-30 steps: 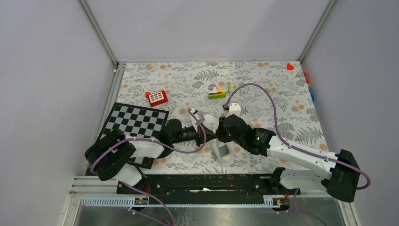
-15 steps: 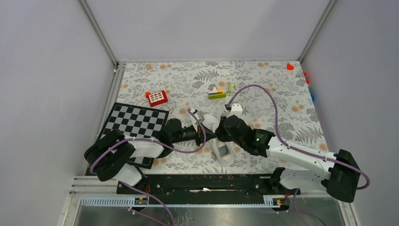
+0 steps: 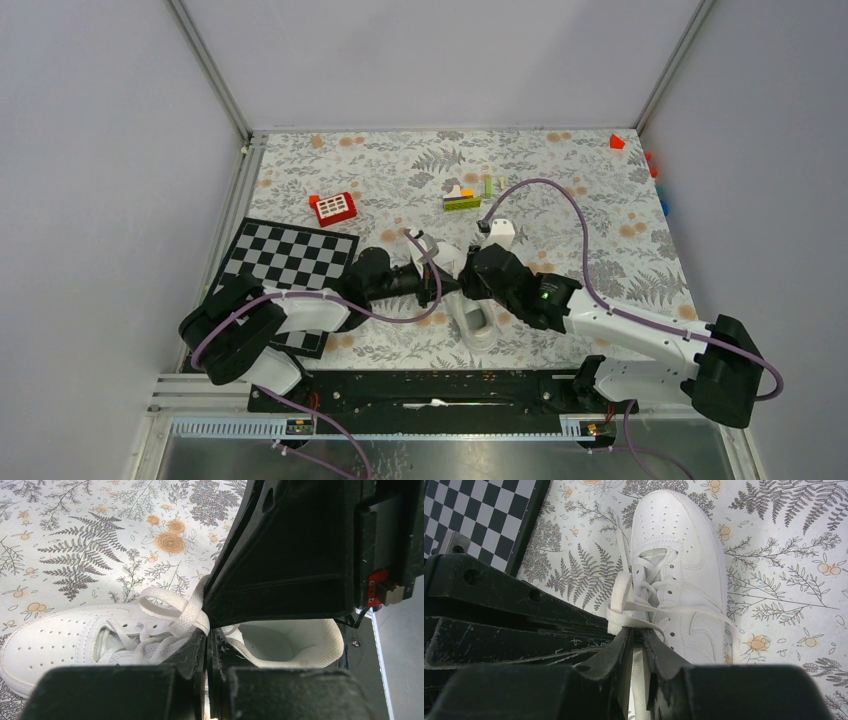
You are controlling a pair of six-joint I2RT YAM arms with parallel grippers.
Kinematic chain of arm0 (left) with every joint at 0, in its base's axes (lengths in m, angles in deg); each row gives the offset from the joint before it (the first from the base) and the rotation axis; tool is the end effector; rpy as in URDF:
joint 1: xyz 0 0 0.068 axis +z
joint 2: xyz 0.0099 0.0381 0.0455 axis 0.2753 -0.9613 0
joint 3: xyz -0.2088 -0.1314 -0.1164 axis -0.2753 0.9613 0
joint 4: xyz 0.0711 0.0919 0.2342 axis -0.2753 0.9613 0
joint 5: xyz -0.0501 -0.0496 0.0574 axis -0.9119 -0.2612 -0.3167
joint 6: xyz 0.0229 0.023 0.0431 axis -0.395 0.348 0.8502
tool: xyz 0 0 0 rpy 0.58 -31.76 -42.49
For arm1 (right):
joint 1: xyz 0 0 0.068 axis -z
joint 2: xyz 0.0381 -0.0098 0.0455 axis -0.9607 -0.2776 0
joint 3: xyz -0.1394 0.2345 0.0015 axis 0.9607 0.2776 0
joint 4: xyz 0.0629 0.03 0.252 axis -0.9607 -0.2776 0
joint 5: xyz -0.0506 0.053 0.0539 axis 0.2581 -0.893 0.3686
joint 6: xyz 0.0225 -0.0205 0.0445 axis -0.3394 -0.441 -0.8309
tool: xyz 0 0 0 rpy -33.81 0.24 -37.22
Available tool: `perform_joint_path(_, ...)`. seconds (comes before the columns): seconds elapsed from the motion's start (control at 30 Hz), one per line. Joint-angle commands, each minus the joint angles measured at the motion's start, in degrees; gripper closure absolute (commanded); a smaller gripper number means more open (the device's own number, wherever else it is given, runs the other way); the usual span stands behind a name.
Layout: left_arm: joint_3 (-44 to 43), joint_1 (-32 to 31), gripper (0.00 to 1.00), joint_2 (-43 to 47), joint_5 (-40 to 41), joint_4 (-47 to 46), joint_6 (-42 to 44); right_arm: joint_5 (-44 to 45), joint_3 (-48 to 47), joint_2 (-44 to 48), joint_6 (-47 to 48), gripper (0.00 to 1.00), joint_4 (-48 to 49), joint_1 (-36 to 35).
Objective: Tie the shoes
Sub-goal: Cross the shoelace with the shoelace.
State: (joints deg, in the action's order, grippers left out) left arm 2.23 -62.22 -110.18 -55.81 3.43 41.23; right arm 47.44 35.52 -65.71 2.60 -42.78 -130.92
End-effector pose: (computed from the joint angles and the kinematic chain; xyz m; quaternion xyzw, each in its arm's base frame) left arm 0.1792 -0.2125 0.1866 0.3703 0.6471 -0.4806 0.4617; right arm 0.1482 0.2051 0.2593 -0.0468 0.8650 0.2477 0.4339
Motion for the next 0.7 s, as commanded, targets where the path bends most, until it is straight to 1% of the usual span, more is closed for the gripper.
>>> perform_joint_path(0.0,-3.0,-0.2,1.0,0.7,0.8,-2.7,2.3,-2.8,-0.9,2.4,0.2,0.8,0.5,-0.4)
perform_joint_path(0.1,-3.2,0.0,1.0,0.7,-0.5,-2.6,2.6,-7.5,0.6,5.7,1.0,0.74,1.0,-0.4)
perform_joint_path(0.23,-3.2,0.5,1.0,0.6,-3.6,-3.5,2.7,-12.9,3.2,12.0,4.3,0.71,2.2,-0.4)
perform_joint_path(0.33,-3.8,1.2,1.0,0.4,-7.2,-4.0,2.9,-13.4,4.3,16.0,7.1,0.64,0.5,-0.5)
perform_joint_path(0.37,-3.9,1.4,1.0,0.3,-8.2,-4.2,3.2,-13.0,4.5,17.4,8.4,0.6,-0.4,-0.4)
perform_joint_path(0.43,-4.0,1.6,1.0,0.2,-9.7,-4.8,3.9,-11.8,4.7,18.6,10.6,0.47,-2.9,0.6)
perform_joint_path(0.47,-4.1,1.7,1.0,0.0,-10.2,-4.6,4.3,-11.8,4.9,19.0,11.6,0.44,-3.8,1.7)
perform_joint_path(0.5,-4.4,1.9,1.0,-0.1,-10.8,-4.0,4.8,-13.8,5.2,19.4,12.4,0.42,-3.9,3.6)
perform_joint_path(0.63,-5.8,2.5,1.0,-0.3,-13.9,-0.2,6.7,-29.7,7.7,19.3,14.4,0.39,-0.7,13.8)
perform_joint_path(0.67,-6.0,2.8,1.0,-0.1,-14.4,0.7,7.2,-31.6,8.0,18.8,14.6,0.4,-0.4,16.0)
